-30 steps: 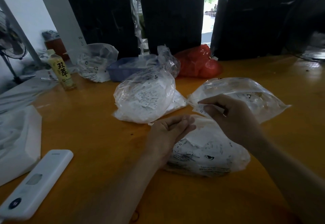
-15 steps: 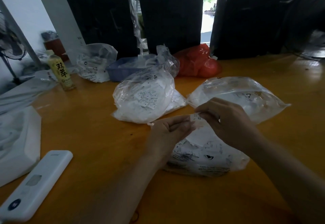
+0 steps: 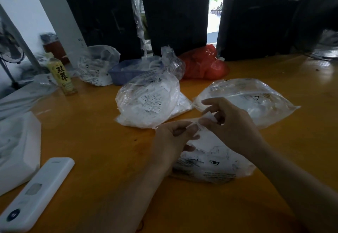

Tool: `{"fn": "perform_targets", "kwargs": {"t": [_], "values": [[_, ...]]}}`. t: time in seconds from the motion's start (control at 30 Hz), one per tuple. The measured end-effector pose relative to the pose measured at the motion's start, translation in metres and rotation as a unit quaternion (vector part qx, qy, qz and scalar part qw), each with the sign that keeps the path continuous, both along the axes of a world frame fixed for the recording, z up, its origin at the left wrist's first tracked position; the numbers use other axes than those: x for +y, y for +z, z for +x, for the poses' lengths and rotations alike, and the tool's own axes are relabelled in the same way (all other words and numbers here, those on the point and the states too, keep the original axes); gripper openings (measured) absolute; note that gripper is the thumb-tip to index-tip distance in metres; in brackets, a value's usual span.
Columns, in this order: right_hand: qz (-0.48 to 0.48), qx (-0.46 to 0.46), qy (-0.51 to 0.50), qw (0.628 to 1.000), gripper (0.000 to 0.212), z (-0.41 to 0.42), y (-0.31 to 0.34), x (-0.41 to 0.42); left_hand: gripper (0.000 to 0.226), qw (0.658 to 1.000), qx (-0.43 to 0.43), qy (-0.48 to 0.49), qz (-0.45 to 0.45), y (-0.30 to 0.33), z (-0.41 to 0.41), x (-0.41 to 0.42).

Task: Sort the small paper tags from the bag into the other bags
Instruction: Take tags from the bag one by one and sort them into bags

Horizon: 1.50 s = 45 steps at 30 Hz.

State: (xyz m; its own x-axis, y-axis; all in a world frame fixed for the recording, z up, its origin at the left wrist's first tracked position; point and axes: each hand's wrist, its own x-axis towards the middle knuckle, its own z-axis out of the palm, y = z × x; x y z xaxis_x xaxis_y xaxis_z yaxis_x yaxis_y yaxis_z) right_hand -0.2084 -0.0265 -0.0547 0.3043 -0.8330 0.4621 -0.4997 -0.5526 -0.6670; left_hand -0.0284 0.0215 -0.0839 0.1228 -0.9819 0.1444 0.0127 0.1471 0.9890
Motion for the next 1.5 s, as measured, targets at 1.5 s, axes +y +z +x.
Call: {"fn": "perform_targets", "kwargs": {"t": [1.5], "values": [[-0.061, 0.009, -0.202, 0.977, 0.025, -0.057, -0.011, -0.059, 0.045, 0.815, -0.504, 0.262, -0.117, 0.040, 0.074, -0.061]]}}
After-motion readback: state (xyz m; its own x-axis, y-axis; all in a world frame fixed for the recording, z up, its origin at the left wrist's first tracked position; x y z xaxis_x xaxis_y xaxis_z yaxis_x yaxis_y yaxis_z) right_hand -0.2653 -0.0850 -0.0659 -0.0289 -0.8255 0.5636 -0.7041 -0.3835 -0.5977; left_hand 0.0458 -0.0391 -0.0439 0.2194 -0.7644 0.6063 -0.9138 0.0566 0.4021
